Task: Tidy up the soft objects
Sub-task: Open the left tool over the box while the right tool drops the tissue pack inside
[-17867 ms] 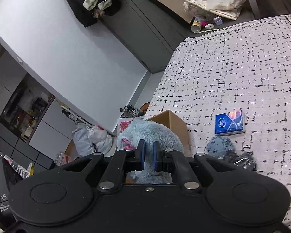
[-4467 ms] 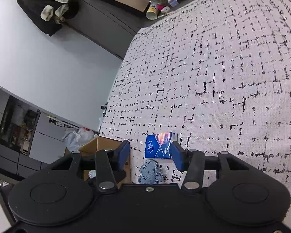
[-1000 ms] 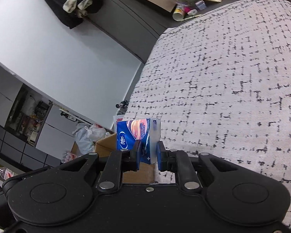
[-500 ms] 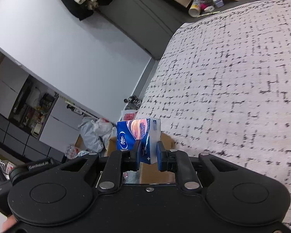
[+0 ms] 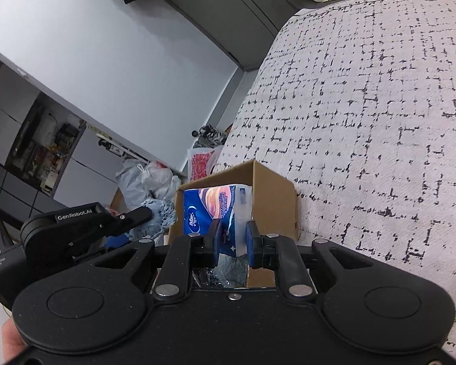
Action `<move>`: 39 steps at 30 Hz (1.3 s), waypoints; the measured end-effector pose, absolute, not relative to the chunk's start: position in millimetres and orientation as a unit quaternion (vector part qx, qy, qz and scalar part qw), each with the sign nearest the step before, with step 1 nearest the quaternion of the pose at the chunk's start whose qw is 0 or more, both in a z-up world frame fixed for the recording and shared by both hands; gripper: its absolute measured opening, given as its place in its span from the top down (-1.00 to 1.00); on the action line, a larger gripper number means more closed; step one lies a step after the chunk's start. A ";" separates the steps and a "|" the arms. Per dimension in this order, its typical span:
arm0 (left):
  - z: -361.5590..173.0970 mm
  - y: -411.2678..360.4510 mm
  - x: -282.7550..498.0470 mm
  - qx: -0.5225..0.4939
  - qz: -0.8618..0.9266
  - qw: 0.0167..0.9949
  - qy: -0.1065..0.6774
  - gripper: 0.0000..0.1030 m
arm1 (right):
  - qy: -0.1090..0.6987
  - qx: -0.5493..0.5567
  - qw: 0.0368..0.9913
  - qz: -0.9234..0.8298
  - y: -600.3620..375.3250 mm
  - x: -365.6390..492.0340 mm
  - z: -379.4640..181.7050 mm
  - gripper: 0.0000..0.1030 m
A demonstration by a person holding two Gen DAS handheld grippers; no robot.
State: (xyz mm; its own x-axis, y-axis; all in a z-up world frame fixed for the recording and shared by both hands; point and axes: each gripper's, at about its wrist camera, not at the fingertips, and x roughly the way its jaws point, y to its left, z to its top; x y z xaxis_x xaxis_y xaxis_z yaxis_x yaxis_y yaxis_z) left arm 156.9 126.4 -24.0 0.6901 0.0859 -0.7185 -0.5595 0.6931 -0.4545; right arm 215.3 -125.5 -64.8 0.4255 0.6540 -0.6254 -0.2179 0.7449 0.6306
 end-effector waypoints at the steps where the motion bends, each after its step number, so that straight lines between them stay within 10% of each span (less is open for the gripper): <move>1: -26.0 128.4 157.3 -0.345 0.188 0.852 0.347 0.67 | 0.467 0.225 0.814 0.261 -123.3 215.2 -66.1 0.47; 20: -39.0 130.8 177.6 -0.350 0.159 0.844 0.374 0.59 | 0.459 0.242 0.822 0.233 -161.8 192.2 -58.4 0.18; 39: -14.6 77.6 147.6 -0.263 0.167 0.858 0.409 -0.51 | 0.429 0.245 0.848 0.192 -208.7 167.0 -40.8 -0.24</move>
State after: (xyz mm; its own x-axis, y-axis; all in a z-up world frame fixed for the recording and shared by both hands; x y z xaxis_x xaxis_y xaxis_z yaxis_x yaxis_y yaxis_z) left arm 147.6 77.6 -14.6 0.6095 0.0723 -0.7895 -0.5023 0.8056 -0.3141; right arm 167.0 -208.7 -40.8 0.5585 0.5363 -0.6328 -0.1165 0.8060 0.5803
